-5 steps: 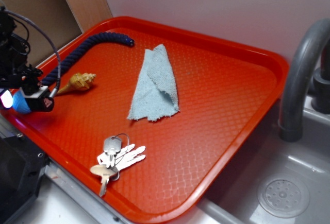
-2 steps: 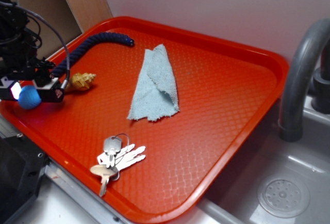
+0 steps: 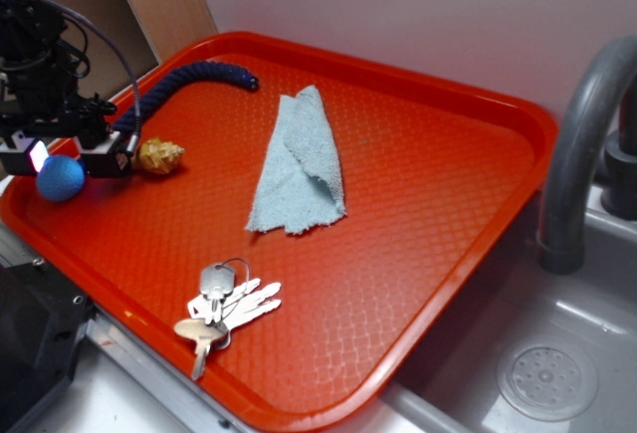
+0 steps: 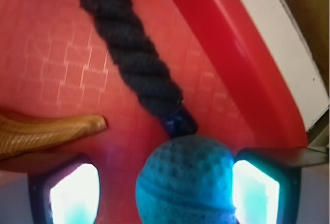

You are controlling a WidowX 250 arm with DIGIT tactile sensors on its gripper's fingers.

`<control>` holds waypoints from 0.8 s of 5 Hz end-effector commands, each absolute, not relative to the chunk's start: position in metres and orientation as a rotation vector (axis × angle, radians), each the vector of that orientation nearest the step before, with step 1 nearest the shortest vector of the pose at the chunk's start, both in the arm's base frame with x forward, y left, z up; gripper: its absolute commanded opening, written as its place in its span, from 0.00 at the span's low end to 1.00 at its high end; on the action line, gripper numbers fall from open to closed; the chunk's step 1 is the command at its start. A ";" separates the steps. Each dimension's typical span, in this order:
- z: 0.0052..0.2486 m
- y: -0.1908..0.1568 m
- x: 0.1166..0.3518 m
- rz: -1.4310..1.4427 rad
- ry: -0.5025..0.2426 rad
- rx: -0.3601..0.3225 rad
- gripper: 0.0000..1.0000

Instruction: Grab the blue ball.

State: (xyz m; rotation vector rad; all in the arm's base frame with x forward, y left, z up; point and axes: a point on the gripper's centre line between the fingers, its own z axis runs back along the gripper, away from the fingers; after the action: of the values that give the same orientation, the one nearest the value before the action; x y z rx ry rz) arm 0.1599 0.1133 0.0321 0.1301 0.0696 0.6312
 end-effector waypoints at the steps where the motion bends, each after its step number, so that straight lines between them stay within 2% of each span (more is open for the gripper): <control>1: 0.031 0.128 0.151 0.651 0.033 0.196 0.00; 4: 0.034 0.125 0.146 0.628 0.032 0.185 0.00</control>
State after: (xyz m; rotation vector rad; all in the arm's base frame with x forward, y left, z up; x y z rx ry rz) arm 0.1574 0.1211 0.0253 0.1847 0.0588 0.6163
